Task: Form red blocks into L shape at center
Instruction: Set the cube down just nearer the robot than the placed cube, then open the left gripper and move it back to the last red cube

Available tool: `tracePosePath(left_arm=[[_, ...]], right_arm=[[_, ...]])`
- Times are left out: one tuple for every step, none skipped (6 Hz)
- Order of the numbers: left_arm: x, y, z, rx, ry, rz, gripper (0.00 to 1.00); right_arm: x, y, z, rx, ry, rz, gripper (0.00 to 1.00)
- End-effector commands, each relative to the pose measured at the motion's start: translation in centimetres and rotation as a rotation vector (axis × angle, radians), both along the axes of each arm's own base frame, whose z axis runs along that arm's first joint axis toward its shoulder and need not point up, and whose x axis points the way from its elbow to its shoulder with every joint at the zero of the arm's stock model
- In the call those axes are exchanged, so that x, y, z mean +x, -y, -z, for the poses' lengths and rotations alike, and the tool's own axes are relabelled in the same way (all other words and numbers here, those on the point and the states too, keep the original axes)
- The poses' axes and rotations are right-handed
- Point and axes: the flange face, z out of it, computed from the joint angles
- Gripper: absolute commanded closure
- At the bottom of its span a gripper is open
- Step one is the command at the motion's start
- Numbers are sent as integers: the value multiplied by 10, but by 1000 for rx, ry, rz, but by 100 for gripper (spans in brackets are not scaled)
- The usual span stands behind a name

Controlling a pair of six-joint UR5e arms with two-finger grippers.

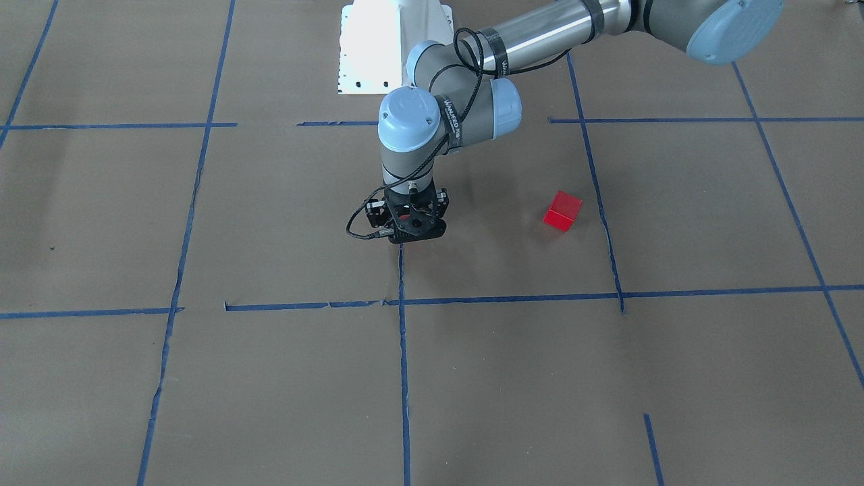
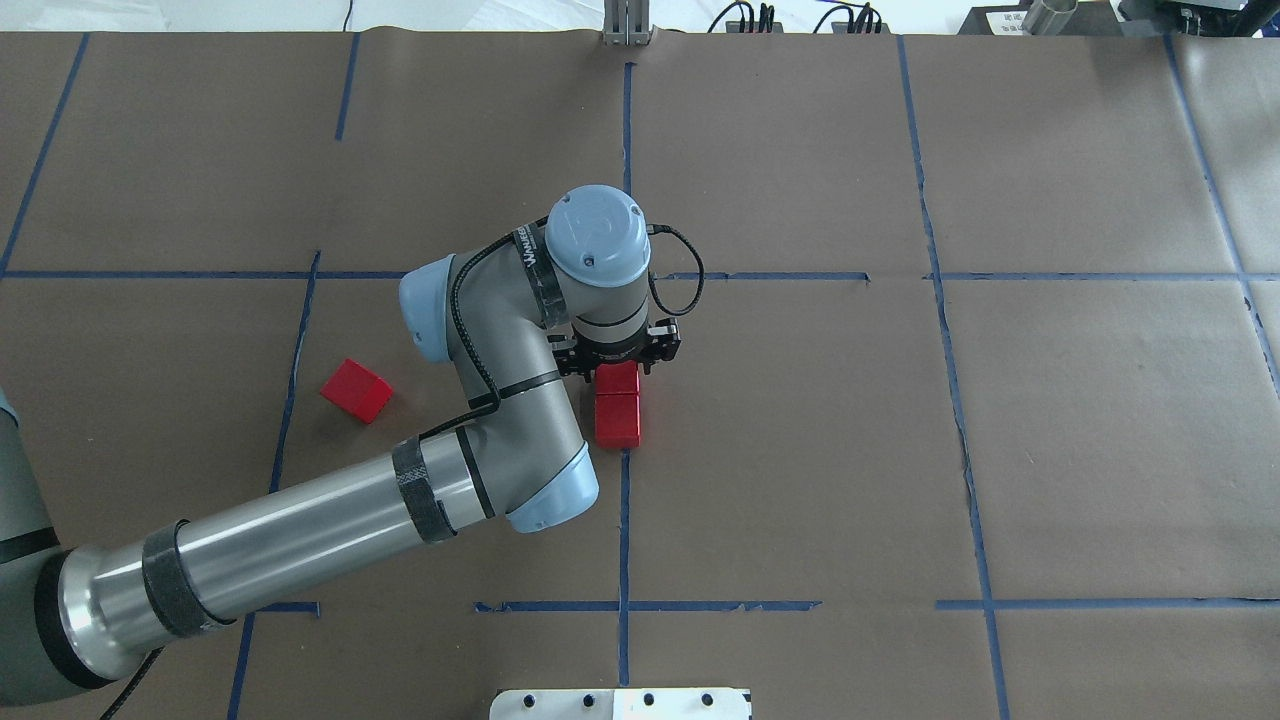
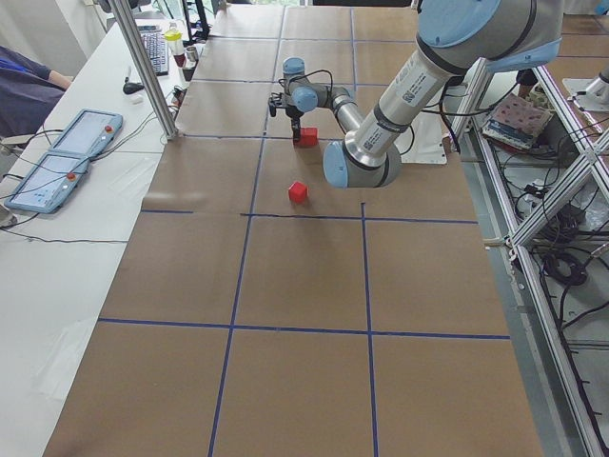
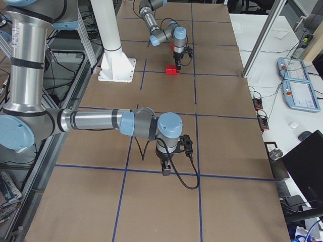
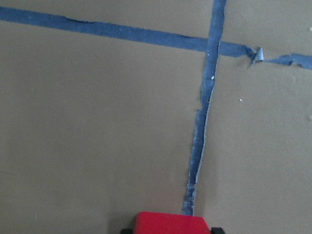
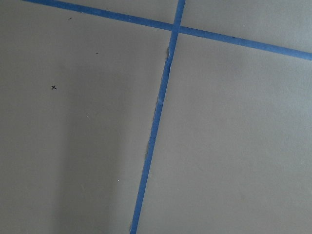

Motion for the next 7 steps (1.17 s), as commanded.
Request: tracePosePath(left_arm=[[0, 0, 1, 8, -2, -6, 2], [-7, 5, 6, 14, -7, 2, 0], [-32, 19, 20, 39, -33, 17, 0], [-67, 23, 8, 98, -20, -13, 0], [-125, 26, -17, 158, -14, -83, 0], [-185, 29, -59, 215, -9, -134, 0], [-222, 23, -94, 297, 13, -194, 0]], right_arm=[[0, 0, 0, 1, -2, 0, 0], [0, 1, 1, 2, -2, 0, 0], [0, 1, 1, 2, 0, 0, 0], [0, 2, 2, 4, -2, 0, 0], [0, 2, 0, 1, 0, 0, 0], [0, 2, -3, -4, 0, 0, 0], [0, 2, -2, -4, 0, 0, 0]])
